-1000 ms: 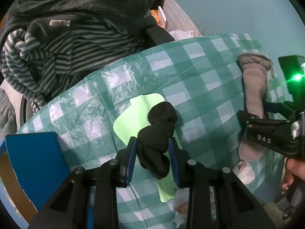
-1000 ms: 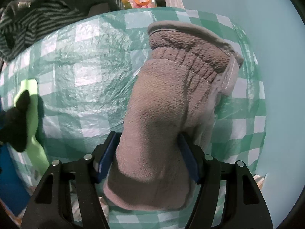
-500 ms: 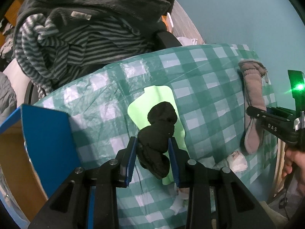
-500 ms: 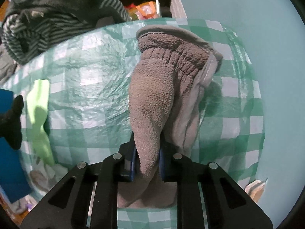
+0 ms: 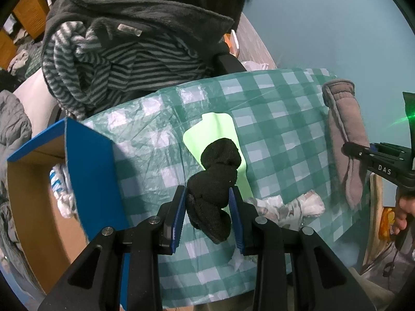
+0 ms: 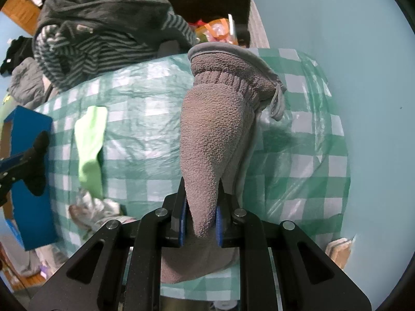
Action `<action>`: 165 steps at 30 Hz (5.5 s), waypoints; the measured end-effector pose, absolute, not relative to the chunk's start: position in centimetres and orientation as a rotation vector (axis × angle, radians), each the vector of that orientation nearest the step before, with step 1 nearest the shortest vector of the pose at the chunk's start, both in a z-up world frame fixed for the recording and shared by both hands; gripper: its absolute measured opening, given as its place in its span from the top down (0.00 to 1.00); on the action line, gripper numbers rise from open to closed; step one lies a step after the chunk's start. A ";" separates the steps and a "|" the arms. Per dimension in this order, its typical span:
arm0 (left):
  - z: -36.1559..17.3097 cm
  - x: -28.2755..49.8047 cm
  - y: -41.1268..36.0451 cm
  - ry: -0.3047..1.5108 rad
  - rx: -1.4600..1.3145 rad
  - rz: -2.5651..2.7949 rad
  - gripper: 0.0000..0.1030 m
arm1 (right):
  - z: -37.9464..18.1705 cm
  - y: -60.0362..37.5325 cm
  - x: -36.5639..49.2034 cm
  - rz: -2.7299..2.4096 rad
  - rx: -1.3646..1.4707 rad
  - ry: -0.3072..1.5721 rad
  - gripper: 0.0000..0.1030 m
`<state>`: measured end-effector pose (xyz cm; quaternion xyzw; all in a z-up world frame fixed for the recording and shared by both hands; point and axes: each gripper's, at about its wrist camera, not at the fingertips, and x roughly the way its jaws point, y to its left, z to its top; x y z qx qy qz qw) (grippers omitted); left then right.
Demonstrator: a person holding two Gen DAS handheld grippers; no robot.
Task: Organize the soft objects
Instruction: 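Lift the black sock with the left gripper while the right holds the mitten, then carry the black sock and grey mitten over the cardboard box with both grippers, then open both grippers to drop the sock and mitten into the box, then move both open tools back over the tablecloth toward the plastic bag bundle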
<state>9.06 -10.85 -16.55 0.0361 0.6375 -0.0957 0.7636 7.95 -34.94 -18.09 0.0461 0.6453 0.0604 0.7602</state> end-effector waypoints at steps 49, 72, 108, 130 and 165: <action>-8.8 2.0 1.5 1.293 -0.081 0.028 0.68 | -6.1 -15.8 6.9 0.592 -0.094 1.256 0.86; -9.0 -0.8 12.0 1.285 -0.162 0.190 0.68 | -6.3 -0.3 5.8 0.851 -0.193 1.232 0.86; -13.5 -0.9 18.6 1.372 -0.245 0.306 0.48 | -11.9 7.7 5.6 0.862 -0.190 1.336 0.53; -9.5 -0.1 12.6 1.325 -0.189 0.197 0.45 | -8.4 -0.9 6.5 0.769 -0.178 1.270 0.42; -11.8 2.6 -2.8 1.390 0.014 -0.043 0.40 | -12.7 -17.7 6.7 0.634 -0.132 1.346 0.38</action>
